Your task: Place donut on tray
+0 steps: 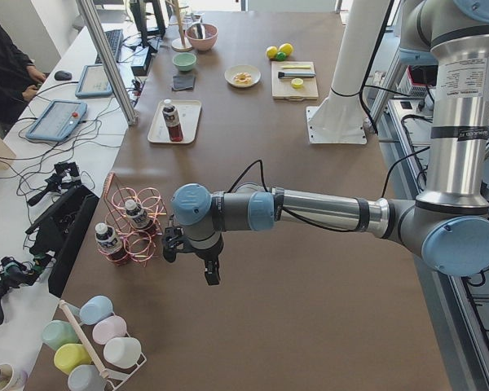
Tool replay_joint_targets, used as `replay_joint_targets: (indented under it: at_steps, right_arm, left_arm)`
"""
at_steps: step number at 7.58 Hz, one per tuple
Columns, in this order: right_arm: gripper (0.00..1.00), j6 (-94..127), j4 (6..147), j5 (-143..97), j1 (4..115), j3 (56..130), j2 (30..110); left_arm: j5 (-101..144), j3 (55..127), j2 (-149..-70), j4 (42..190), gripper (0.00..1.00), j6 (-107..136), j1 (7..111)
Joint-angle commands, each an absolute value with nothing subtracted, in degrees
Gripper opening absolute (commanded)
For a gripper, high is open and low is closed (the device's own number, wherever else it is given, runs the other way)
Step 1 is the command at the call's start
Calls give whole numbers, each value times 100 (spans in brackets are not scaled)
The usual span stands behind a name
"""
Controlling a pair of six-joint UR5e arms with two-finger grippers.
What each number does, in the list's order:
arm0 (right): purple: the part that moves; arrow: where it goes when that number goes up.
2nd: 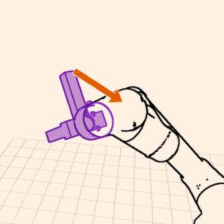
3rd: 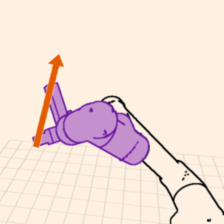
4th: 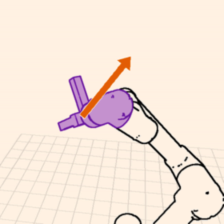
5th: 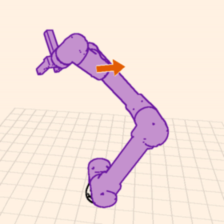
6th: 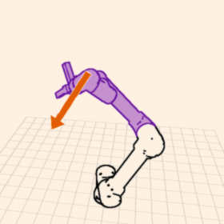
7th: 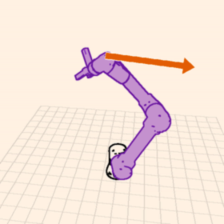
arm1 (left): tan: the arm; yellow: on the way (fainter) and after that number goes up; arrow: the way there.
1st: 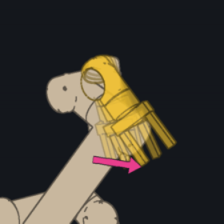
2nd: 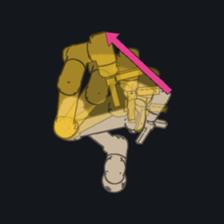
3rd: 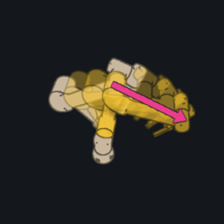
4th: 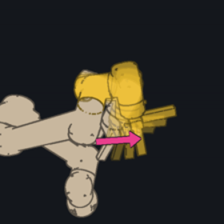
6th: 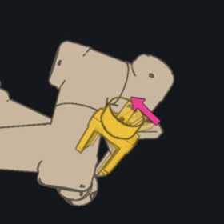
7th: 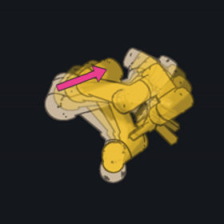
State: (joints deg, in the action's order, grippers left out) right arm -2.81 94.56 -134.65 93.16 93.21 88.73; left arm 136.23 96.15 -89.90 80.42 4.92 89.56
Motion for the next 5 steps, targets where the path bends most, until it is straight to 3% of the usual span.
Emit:
replay_joint_targets:
  at_steps: [1,5]
  right_arm:
    - [99,-281,9457,-13535,9316,9325,8886]
    - [100,-395,9396,-13526,9308,9369,8956]
  left_arm:
    - [13623,9607,-8991,8042,98,492,8956]
    - [13623,9598,-8991,8042,98,483,8956]
